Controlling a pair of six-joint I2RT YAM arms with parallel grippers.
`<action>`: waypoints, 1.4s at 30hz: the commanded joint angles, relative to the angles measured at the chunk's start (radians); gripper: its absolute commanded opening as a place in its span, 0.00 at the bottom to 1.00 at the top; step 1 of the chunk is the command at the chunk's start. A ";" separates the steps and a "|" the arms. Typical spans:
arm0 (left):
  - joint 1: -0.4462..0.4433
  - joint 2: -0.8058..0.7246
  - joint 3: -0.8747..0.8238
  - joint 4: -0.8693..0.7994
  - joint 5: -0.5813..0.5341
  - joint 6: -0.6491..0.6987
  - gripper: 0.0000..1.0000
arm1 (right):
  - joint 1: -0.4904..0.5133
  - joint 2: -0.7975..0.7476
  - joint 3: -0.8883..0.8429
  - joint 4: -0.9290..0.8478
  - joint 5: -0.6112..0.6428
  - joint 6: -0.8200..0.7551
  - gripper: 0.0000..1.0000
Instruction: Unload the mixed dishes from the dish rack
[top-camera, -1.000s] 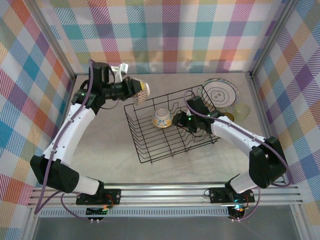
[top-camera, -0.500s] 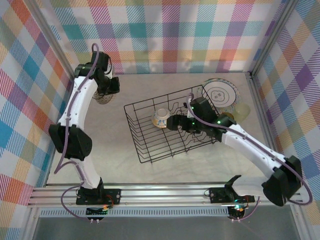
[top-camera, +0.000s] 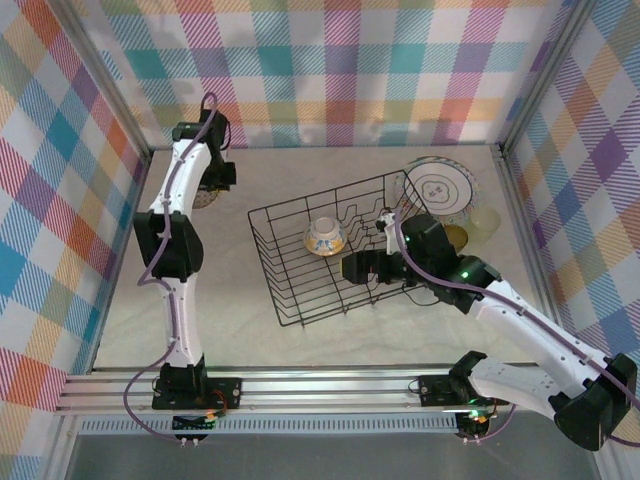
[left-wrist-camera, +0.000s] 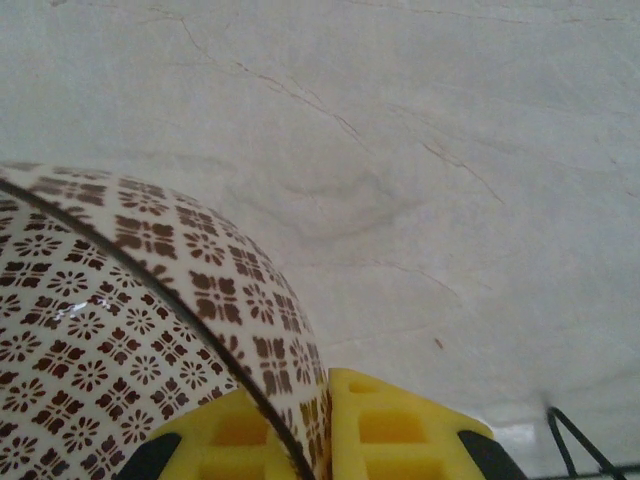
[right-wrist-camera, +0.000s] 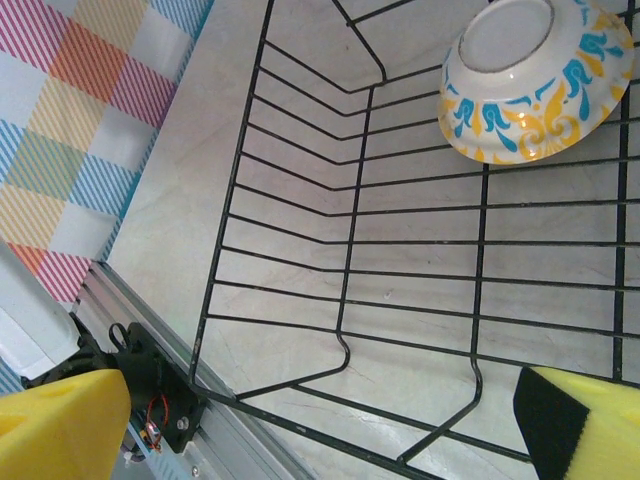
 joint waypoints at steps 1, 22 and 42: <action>0.006 0.047 0.082 -0.041 -0.068 0.031 0.00 | 0.009 -0.020 -0.020 0.029 -0.007 -0.010 0.99; 0.005 0.204 0.109 -0.031 -0.118 0.047 0.00 | 0.012 -0.022 -0.048 0.025 0.043 0.023 0.99; -0.002 0.127 0.080 0.003 -0.045 0.016 0.69 | 0.010 0.013 -0.042 0.006 0.104 0.060 0.99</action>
